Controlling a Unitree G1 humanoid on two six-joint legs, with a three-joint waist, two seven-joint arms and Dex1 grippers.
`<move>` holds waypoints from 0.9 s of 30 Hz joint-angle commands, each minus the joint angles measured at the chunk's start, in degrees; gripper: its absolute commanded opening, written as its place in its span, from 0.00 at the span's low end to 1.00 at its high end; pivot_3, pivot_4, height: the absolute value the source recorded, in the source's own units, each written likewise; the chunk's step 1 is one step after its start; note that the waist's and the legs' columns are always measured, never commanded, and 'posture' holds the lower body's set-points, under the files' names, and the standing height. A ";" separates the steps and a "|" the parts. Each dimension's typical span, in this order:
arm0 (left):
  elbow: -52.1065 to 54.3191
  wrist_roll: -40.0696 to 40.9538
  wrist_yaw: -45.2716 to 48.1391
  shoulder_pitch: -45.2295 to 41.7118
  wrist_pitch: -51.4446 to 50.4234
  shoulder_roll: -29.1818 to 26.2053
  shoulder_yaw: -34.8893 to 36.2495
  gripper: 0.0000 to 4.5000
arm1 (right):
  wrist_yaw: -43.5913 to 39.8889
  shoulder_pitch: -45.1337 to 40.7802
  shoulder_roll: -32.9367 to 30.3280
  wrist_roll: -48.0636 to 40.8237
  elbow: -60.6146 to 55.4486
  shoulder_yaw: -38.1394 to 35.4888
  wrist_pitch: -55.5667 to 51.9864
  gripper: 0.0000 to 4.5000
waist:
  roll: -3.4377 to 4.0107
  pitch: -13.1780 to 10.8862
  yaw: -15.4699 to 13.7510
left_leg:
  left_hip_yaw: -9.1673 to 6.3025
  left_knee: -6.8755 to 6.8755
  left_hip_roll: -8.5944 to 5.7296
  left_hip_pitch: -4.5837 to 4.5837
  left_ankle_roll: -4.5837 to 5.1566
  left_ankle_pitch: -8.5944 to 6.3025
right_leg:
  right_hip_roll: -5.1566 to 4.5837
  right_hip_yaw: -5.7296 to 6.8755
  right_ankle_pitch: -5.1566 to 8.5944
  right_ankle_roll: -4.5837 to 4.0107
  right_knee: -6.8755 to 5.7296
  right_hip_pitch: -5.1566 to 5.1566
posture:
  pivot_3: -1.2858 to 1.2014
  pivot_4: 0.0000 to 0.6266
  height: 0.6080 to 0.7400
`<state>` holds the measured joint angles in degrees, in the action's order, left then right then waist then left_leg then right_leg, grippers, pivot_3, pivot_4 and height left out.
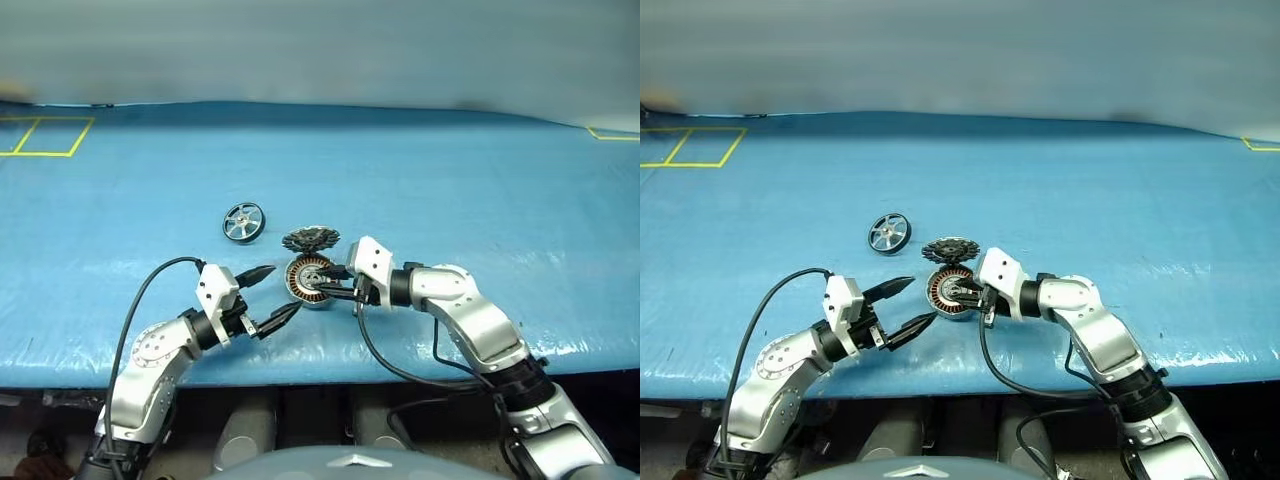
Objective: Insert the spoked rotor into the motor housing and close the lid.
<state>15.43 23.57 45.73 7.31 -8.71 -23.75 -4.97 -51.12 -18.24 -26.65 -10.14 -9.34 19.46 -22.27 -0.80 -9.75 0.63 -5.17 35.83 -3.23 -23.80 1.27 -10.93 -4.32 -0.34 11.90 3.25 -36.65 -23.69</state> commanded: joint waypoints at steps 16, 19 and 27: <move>1.71 -0.68 -0.17 1.65 1.60 -0.76 1.00 1.00 | -0.61 -4.21 2.54 3.08 8.95 0.49 5.71 0.15 | 0.01 0.00 -0.02 | 0.00 0.00 -0.02 0.01 0.00 0.00 | 0.01 0.00 -0.01 0.01 -0.02 0.00 | 0.52 0.24 1.00; 1.70 -0.77 -0.26 1.72 1.68 -0.72 1.05 1.00 | -0.62 -4.59 2.55 3.14 9.26 0.53 5.88 0.15 | 0.01 0.00 -0.02 | 0.01 0.00 -0.03 0.01 0.00 0.00 | 0.01 0.00 -0.01 0.01 -0.02 0.01 | 0.52 0.24 1.00; 1.67 -0.99 -0.70 2.14 2.12 -0.46 1.02 1.00 | -0.88 -4.84 2.64 3.46 9.56 0.99 5.88 0.15 | 0.01 0.00 -0.02 | 0.01 0.00 -0.02 0.01 0.00 0.00 | 0.01 0.00 -0.01 0.01 -0.03 0.00 | 0.52 0.24 1.00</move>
<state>15.43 22.64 45.06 9.37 -7.93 -24.27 -4.63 -51.44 -21.99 -24.30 -6.82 0.94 20.96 -17.53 -0.79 -9.75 0.61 -5.16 35.83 -3.26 -23.79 1.28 -10.93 -4.31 -0.34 11.89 3.25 -36.68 -23.69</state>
